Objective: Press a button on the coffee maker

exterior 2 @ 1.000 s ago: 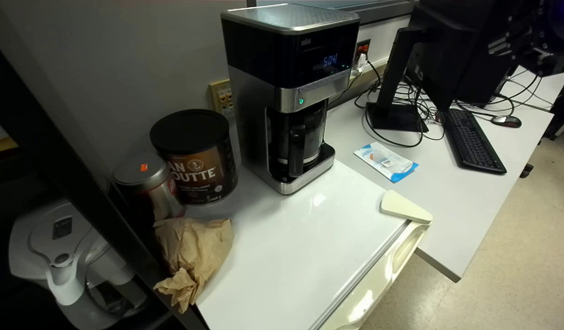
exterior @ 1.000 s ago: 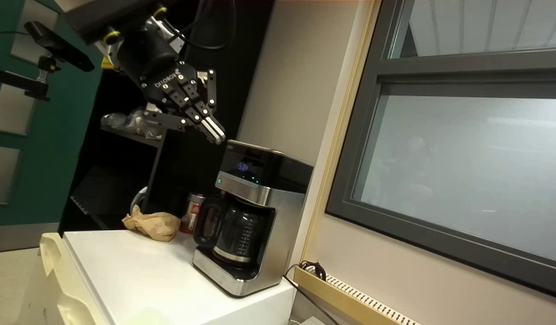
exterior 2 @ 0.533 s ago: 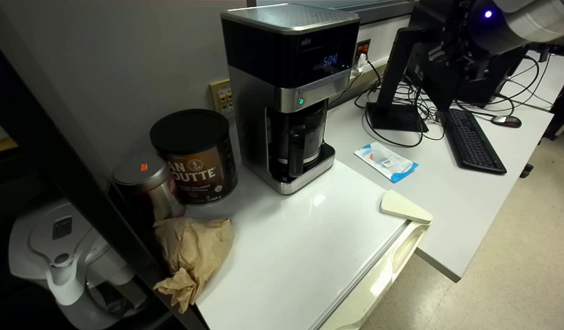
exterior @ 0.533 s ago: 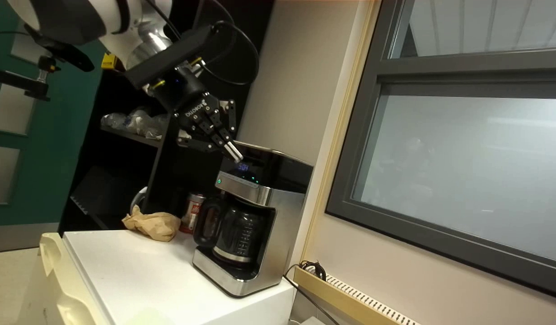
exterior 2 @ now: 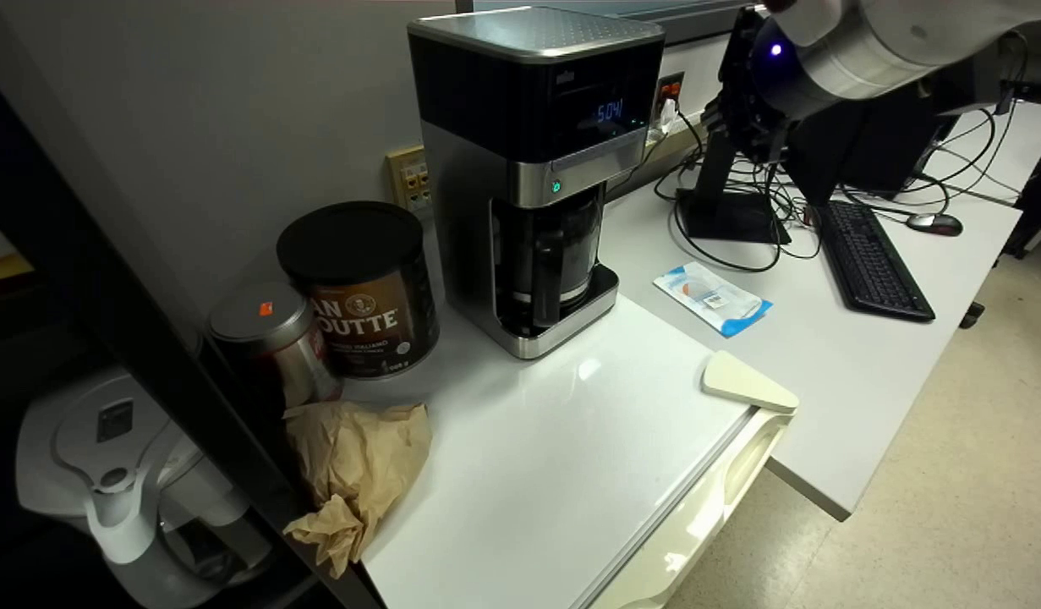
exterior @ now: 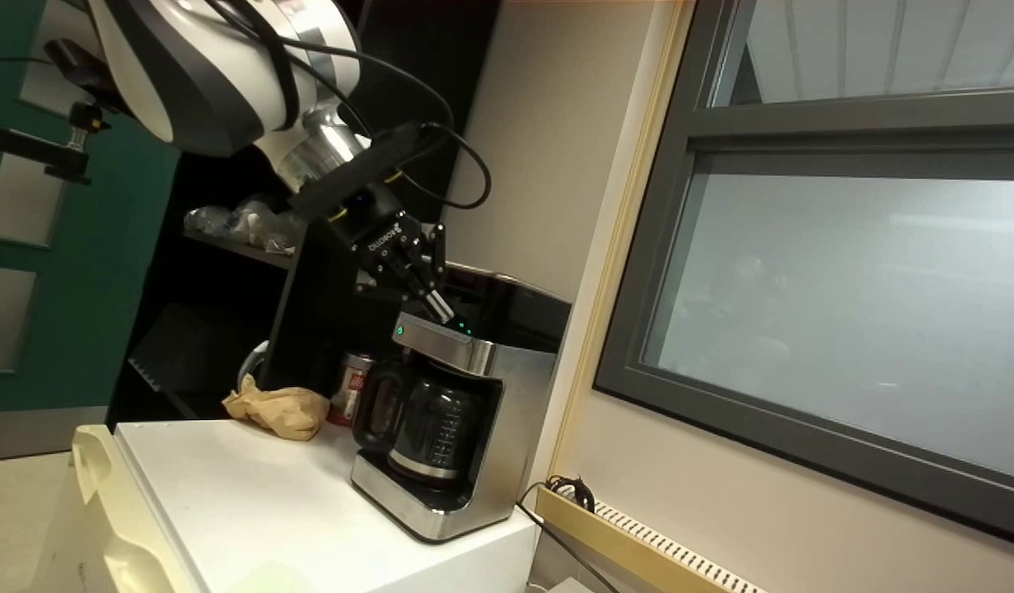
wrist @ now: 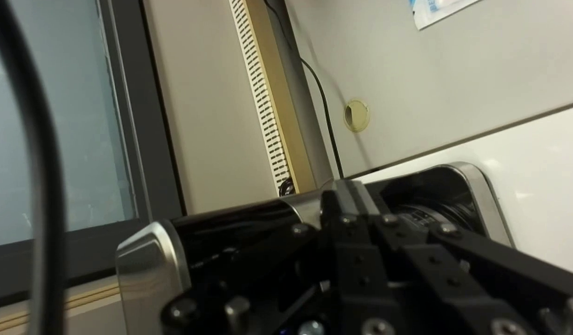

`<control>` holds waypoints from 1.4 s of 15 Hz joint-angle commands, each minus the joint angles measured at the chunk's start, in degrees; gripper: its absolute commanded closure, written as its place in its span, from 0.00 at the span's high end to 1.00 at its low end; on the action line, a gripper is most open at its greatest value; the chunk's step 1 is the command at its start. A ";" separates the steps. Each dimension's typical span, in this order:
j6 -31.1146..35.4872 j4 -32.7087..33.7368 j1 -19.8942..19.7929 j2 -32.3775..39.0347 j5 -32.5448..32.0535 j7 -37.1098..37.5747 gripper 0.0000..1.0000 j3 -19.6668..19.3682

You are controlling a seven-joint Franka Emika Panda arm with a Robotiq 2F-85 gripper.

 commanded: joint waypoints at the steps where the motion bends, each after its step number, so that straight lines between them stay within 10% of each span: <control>1: 2.31 5.60 0.56 4.36 0.25 -0.55 0.00 -0.06; 21: 5.59 16.68 1.97 12.79 3.93 -3.39 0.00 -1.17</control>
